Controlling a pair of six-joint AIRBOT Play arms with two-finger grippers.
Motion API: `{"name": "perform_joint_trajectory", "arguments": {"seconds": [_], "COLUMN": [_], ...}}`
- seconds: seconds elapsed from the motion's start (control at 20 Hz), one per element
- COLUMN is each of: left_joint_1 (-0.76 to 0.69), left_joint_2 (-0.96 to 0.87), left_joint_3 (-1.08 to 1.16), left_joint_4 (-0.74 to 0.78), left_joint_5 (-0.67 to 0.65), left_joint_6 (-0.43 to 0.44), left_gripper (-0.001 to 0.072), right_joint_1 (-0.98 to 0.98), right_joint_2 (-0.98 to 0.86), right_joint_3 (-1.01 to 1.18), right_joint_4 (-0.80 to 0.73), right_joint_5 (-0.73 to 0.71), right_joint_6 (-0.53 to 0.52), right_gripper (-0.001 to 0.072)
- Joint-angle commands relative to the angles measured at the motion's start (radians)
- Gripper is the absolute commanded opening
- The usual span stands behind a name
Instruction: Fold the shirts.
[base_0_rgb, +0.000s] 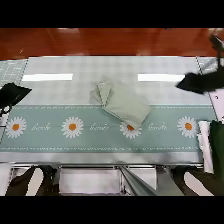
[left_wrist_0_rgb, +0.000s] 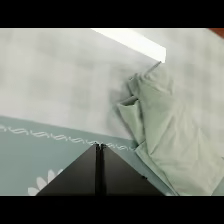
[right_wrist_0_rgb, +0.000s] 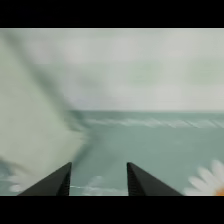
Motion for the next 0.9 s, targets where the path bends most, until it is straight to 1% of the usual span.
{"name": "perform_joint_trajectory", "arguments": {"seconds": [0.0, 0.15, 0.25, 0.4, 0.55, 0.8, 0.85], "left_joint_1": [-0.071, -0.167, -0.209, -0.239, -0.246, -0.246, -0.246], "left_joint_2": [0.032, 0.007, -0.013, -0.044, -0.062, -0.062, -0.062], "left_joint_3": [-0.006, -0.033, -0.061, -0.097, -0.1, -0.1, -0.1], "left_joint_4": [-0.003, -0.003, -0.003, -0.003, -0.003, -0.003, -0.003], "left_joint_5": [-0.01, 0.024, 0.052, 0.063, 0.072, 0.105, 0.105], "left_joint_6": [0.003, 0.003, 0.001, -0.002, -0.002, -0.008, -0.008], "left_gripper": [0.0024, 0.0024, 0.0024, 0.0024, 0.0024, 0.0024, 0.0024], "right_joint_1": [-0.144, -0.122, -0.072, -0.004, 0.067, 0.233, 0.257], "right_joint_2": [0.221, 0.157, 0.036, -0.167, -0.331, -0.508, -0.534], "right_joint_3": [-0.387, -0.627, -0.669, -0.647, -0.589, -0.406, -0.367], "right_joint_4": [0.049, 0.423, 0.542, 0.753, 0.882, 0.96, 0.958], "right_joint_5": [-0.159, -0.316, -0.346, -0.353, -0.35, -0.383, -0.388], "right_joint_6": [0.026, -0.106, -0.175, -0.325, -0.406, -0.414, -0.41], "right_gripper": [0.0416, 0.0416, 0.0416, 0.0415, 0.0415, 0.0409, 0.0388]}}
